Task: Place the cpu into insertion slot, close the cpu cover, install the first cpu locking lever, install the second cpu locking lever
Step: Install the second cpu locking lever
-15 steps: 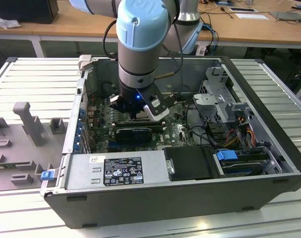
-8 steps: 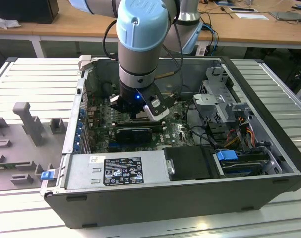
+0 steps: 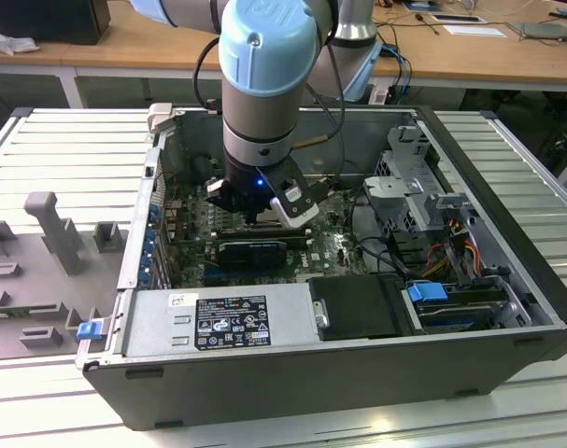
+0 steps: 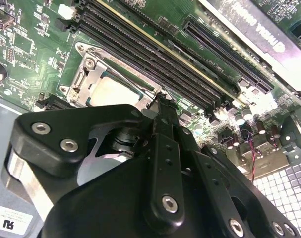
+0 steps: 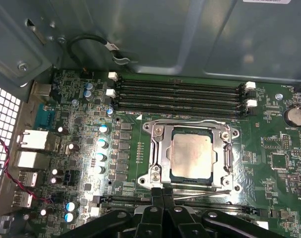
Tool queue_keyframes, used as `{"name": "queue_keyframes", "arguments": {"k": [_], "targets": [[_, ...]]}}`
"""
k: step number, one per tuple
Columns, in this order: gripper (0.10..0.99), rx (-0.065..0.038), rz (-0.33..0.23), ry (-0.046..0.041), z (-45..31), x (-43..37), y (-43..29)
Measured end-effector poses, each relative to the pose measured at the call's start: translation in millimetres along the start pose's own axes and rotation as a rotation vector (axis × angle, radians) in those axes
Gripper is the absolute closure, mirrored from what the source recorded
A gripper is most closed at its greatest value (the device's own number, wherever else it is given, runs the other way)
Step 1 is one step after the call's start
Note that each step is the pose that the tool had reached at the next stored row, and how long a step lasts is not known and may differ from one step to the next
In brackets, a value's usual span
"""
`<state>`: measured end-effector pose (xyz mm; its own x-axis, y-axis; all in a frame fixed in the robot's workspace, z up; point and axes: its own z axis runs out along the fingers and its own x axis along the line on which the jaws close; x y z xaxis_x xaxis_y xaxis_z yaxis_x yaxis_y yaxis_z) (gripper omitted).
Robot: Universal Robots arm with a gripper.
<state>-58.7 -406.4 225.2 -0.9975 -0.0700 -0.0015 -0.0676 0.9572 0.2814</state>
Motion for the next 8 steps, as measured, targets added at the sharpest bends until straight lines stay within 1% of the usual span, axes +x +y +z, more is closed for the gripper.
{"name": "queue_keyframes", "arguments": {"k": [2, 8], "targets": [[0.980, 0.000, 0.000, 0.0001, 0.6, 0.6, -0.2], [0.980, -0.001, 0.000, -0.0002, 9.3, 7.9, -2.2]]}}
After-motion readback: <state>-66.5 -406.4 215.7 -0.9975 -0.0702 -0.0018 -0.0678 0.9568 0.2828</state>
